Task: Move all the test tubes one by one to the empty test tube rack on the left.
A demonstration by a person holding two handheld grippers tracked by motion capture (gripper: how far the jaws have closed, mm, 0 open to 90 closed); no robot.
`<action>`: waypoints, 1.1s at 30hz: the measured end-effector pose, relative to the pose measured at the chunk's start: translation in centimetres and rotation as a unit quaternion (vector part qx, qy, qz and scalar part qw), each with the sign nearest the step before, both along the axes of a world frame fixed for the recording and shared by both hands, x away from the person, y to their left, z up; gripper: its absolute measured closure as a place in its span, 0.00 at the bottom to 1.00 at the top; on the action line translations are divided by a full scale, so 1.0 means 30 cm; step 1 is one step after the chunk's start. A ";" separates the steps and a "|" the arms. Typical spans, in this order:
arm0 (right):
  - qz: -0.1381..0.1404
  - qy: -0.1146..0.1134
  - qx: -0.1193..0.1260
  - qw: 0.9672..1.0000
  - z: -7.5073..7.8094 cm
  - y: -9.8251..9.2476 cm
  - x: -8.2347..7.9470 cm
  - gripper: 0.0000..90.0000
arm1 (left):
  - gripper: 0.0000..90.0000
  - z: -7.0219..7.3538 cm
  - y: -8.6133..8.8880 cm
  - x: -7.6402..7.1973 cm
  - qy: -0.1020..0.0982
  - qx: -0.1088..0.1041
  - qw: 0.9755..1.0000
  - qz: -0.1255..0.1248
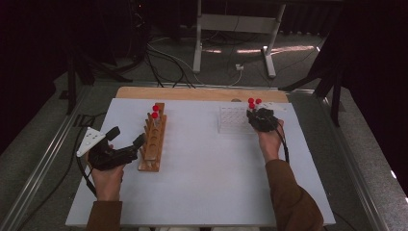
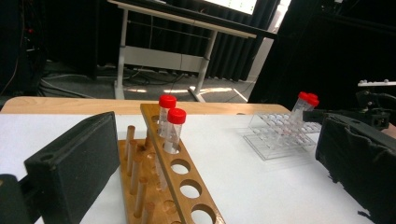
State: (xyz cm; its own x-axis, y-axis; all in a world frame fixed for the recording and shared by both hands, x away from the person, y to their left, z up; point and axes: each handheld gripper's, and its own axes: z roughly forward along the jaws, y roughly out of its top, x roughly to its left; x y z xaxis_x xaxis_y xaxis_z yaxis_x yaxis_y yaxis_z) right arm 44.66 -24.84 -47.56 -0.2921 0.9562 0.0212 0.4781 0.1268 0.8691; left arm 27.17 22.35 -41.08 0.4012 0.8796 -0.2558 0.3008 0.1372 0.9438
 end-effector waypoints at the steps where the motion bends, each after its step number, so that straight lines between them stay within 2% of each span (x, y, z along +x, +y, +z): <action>1: -0.001 0.001 -0.002 1.000 -0.002 0.002 0.003 0.77 | 0.01 0.000 0.001 0.000 0.001 0.000 1.000 0.000; 3: -0.002 0.003 -0.011 1.000 -0.007 0.009 0.006 0.78 | 0.01 -0.001 0.003 0.000 0.001 -0.002 1.000 0.001; 8: -0.012 0.005 -0.009 1.000 -0.013 0.012 0.010 0.82 | 0.01 -0.006 0.007 0.001 0.003 -0.001 1.000 0.002; 12: -0.013 -0.001 -0.006 1.000 -0.005 0.011 0.007 0.83 | 0.01 -0.011 0.008 0.002 0.008 -0.001 1.000 0.004; 17: -0.007 -0.010 -0.014 1.000 0.016 0.010 -0.002 0.83 | 0.01 -0.018 0.006 0.006 0.014 0.001 1.000 0.005; 26: -0.004 -0.031 -0.010 0.999 0.089 0.004 -0.024 0.83 | 0.01 -0.027 0.012 0.006 0.020 0.003 1.000 0.009; 30: -0.003 -0.042 -0.017 0.999 0.120 0.003 -0.037 0.83 | 0.01 -0.030 0.014 0.005 0.022 0.003 1.000 0.011; 33: 0.006 -0.050 -0.015 0.999 0.143 0.000 -0.054 0.83 | 0.01 -0.028 0.015 0.005 0.021 0.004 1.000 0.011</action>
State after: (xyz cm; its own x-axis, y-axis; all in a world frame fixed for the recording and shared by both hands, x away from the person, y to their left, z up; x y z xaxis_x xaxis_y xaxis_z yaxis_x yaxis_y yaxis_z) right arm 43.05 -24.85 -43.26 -0.3022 0.9525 -0.0381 0.3877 0.1593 0.9079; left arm 27.33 22.79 -41.91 0.3702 0.8901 -0.2659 0.3375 0.1378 0.9312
